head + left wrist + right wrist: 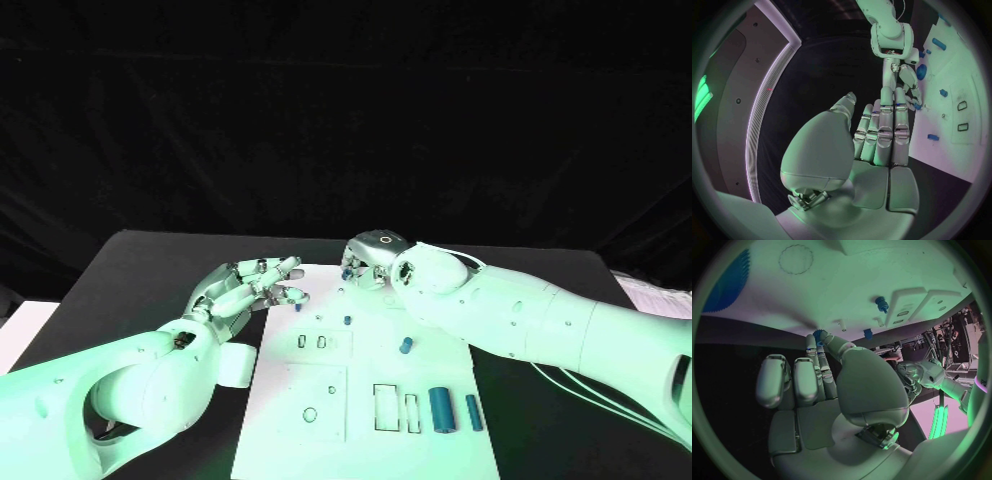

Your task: Assemble the parts on the task board

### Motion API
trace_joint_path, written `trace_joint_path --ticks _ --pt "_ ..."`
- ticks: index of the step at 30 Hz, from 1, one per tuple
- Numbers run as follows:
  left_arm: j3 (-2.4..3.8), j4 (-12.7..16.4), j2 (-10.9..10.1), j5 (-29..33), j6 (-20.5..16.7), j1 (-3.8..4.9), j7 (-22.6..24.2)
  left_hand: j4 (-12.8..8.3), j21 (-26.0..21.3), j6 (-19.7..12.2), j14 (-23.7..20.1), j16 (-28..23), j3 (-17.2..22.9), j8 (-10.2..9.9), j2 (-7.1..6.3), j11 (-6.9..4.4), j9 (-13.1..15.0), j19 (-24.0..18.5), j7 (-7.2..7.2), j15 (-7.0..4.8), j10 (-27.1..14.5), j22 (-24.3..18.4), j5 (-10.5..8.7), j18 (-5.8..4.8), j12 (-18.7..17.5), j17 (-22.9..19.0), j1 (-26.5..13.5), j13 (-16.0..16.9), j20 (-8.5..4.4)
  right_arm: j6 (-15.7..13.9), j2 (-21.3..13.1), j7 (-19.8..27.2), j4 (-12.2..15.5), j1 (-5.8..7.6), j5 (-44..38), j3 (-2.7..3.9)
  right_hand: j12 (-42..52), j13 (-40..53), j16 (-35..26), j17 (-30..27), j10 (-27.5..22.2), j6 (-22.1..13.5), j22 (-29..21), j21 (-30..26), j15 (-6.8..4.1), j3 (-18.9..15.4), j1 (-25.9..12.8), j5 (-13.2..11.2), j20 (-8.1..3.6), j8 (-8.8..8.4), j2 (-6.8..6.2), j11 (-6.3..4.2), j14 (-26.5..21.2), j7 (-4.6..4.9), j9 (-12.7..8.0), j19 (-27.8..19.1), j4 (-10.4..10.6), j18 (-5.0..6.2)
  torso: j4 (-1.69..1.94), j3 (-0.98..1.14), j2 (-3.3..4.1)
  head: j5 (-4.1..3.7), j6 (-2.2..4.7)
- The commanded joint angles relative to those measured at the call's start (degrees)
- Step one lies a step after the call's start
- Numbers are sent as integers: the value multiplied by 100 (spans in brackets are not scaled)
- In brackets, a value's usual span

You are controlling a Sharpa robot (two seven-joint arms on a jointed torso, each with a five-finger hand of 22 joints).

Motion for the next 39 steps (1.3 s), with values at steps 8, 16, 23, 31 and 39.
trace_joint_path --ticks 8,16,23,31,39 --pt "5 4 16 7 168 7 8 -25 -11 -14 -22 0 -14 -25 -24 -2 -5 21 28 24 -28 -11 -26 62 -20 15 -7 -2 18 208 69 -312 -28 -1 -351 -1 -22 -7 22 -33 -46 -8 -12 23 20 17 -11 -46 19 13 -86 32 194 17 5 -1 41 -41 11 -6 16 5 -17" --pt "5 4 16 7 174 8 -5 -28 -13 -15 -27 -3 -16 -28 -25 -1 -5 19 28 25 -29 -12 -26 62 -21 19 -8 -2 19 102 135 -308 -100 -1 -317 -11 -40 -31 -365 -666 -853 -778 -649 -334 174 -174 -200 -96 149 -1 -498 214 27 144 -141 -332 215 66 23 -9 22 6 4" --pt "5 -17 2 7 187 8 -27 -33 -19 -22 -38 -9 -23 -39 -30 4 -5 13 33 29 -40 -17 -28 61 -29 28 -12 -2 22 -136 -6 -309 77 -1 -249 -16 34 2 -551 -929 -1138 -1132 -912 -515 209 -526 -28 -112 229 21 -517 249 -10 179 -107 -441 375 123 19 -4 27 10 25" --pt "5 -20 -74 8 208 13 -43 -37 -24 -31 -47 -14 -26 -48 -31 8 -6 9 35 33 -52 -21 -29 60 -36 36 -15 -4 24 -320 -771 -333 857 17 65 32 153 12 -438 -760 -736 -914 -755 -424 176 -543 96 -99 208 60 -459 210 60 187 -82 -335 467 95 -52 1 22 2 72" --pt "4 -28 -109 9 242 22 -48 -38 -25 -32 -49 -16 -28 -51 -31 8 -6 8 35 34 -55 -22 -29 60 -38 38 -16 -4 25 -198 -1677 -516 1663 56 880 141 746 351 418 572 692 -825 788 455 -46 -733 -39 4 36 12 -728 -63 314 66 -102 345 716 -186 -112 17 5 -21 106"
